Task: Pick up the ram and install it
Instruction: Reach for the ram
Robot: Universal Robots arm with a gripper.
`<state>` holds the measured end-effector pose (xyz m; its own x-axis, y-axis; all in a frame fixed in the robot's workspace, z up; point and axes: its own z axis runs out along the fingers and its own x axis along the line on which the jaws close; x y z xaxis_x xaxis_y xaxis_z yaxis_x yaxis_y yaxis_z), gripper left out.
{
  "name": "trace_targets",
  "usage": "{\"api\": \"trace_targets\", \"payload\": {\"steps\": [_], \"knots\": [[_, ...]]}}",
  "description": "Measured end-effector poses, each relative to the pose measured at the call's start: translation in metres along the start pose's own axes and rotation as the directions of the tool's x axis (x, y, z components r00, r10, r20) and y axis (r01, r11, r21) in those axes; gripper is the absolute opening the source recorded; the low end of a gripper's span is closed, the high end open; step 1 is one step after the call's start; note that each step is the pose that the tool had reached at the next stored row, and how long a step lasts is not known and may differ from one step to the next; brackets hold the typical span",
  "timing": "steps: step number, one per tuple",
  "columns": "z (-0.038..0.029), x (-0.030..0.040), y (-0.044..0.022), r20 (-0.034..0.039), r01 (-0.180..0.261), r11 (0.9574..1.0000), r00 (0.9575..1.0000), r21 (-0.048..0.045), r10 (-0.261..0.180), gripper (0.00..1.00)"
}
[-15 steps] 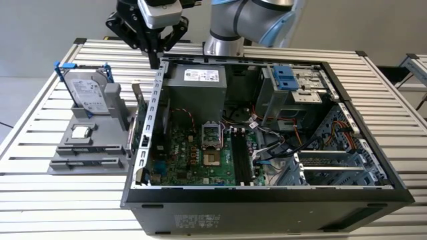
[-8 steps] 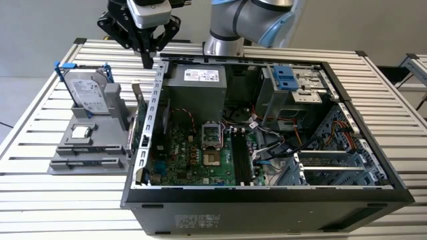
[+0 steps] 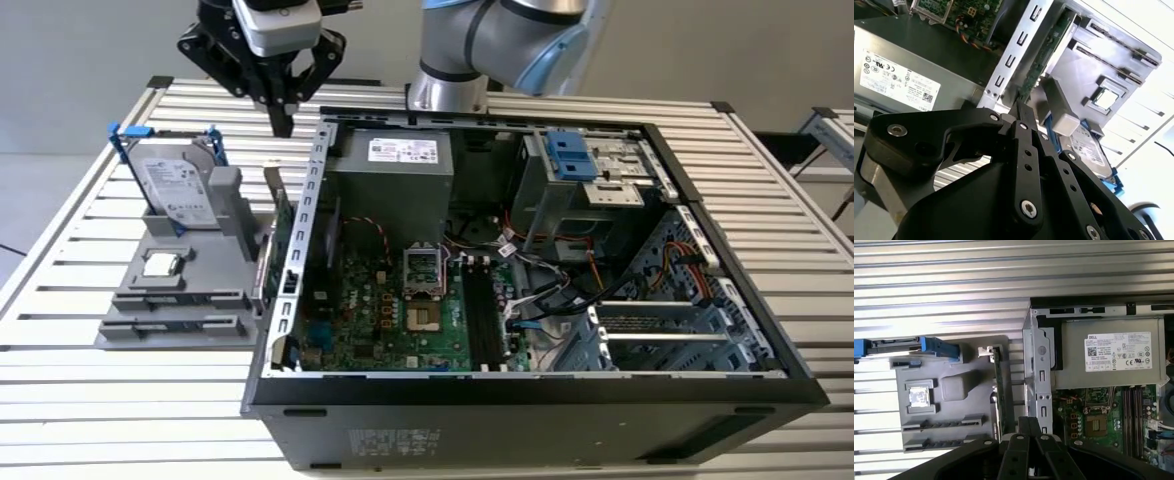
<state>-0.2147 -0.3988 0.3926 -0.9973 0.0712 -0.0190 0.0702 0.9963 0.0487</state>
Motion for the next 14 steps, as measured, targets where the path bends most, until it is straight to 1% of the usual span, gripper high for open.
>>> {"api": "trace_targets", "payload": {"steps": [8, 14], "knots": [[-0.0002, 0.0107, -0.0008, 0.0, 0.0, 1.0, 1.0, 0.0, 0.0, 0.0], [-0.0005, 0.0204, -0.0014, 0.0, 0.0, 1.0, 1.0, 0.0, 0.0, 0.0]]}}
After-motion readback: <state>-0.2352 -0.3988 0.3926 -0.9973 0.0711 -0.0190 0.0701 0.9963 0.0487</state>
